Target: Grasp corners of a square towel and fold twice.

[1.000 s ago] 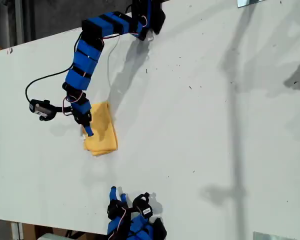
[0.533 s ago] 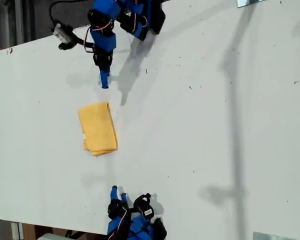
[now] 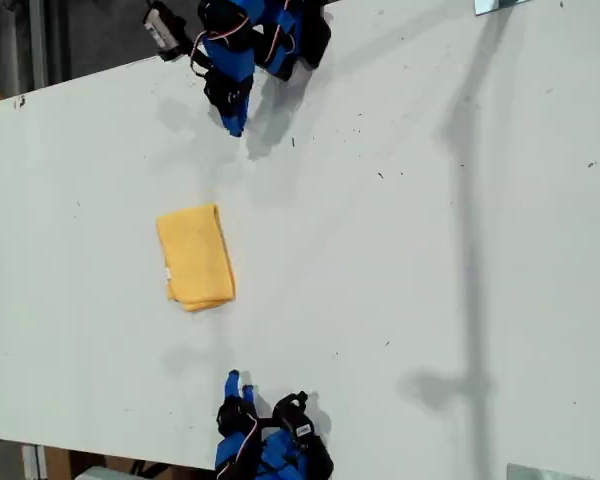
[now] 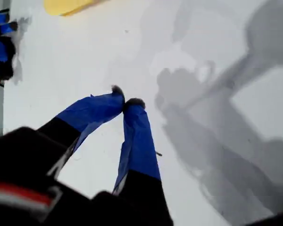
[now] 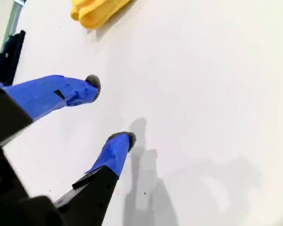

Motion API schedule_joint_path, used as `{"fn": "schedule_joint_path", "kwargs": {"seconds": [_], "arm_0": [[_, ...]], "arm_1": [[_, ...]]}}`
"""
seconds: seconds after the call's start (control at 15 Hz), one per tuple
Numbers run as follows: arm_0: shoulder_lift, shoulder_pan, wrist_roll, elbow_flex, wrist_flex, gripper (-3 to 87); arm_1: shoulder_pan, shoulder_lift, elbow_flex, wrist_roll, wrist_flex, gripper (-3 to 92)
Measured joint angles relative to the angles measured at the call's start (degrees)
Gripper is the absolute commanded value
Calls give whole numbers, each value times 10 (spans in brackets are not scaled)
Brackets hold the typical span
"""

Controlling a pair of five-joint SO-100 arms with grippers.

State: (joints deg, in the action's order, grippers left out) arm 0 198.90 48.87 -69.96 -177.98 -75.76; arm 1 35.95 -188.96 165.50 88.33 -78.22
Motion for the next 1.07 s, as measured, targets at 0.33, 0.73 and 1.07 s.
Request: {"fn": "schedule_joint_path", "kwargs": {"seconds": [0.33, 0.73, 1.07], "arm_0": [[1, -11, 85, -3, 1, 153], [1, -11, 89, -4, 1, 141], [1, -11, 89, -4, 1, 140]], "arm_1": [[-4, -1, 0, 1, -54, 103], [-18, -1, 0, -20, -56, 103], [-18, -1, 0, -20, -56, 103]]}}
